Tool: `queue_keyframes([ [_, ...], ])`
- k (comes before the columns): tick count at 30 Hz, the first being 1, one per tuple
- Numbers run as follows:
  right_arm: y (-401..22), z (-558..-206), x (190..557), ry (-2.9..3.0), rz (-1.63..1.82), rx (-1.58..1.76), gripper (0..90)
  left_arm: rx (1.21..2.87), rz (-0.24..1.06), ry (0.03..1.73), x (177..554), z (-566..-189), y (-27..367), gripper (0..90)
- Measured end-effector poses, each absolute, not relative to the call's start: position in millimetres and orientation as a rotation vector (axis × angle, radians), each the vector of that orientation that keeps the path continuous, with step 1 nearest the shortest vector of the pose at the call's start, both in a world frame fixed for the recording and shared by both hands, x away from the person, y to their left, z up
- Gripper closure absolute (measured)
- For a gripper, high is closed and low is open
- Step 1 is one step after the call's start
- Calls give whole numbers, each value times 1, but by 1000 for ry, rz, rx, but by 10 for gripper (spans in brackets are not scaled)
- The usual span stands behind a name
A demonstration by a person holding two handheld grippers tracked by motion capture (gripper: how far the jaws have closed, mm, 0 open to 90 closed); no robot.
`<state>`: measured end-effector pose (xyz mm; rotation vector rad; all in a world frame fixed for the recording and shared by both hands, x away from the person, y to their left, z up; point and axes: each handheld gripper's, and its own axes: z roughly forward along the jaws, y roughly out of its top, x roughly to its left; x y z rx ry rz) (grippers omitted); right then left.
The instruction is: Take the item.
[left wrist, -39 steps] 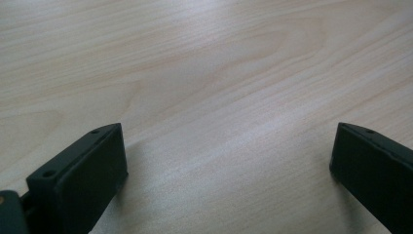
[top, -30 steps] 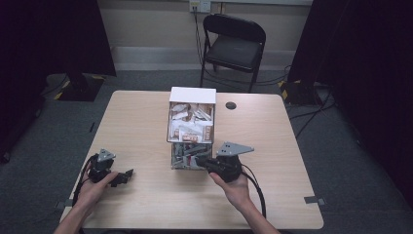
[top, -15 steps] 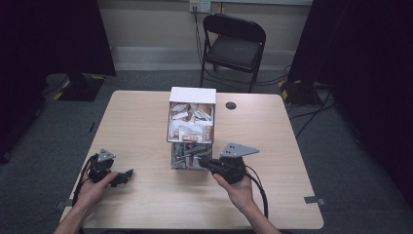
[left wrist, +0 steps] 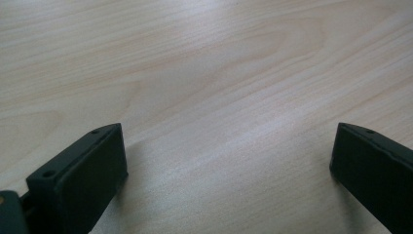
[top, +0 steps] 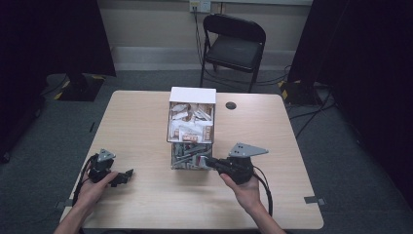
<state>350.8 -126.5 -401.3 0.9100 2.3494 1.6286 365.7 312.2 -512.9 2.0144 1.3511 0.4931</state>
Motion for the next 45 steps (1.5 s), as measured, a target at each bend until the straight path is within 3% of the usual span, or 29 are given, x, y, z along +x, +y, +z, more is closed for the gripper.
queue_keyframes([
  [22,-176,-388,351,2256,1595,990,898,2014,494,1352,366,-513,312,0],
  [45,-198,-403,404,2207,1459,1127,897,2015,493,1352,366,-513,312,0],
])
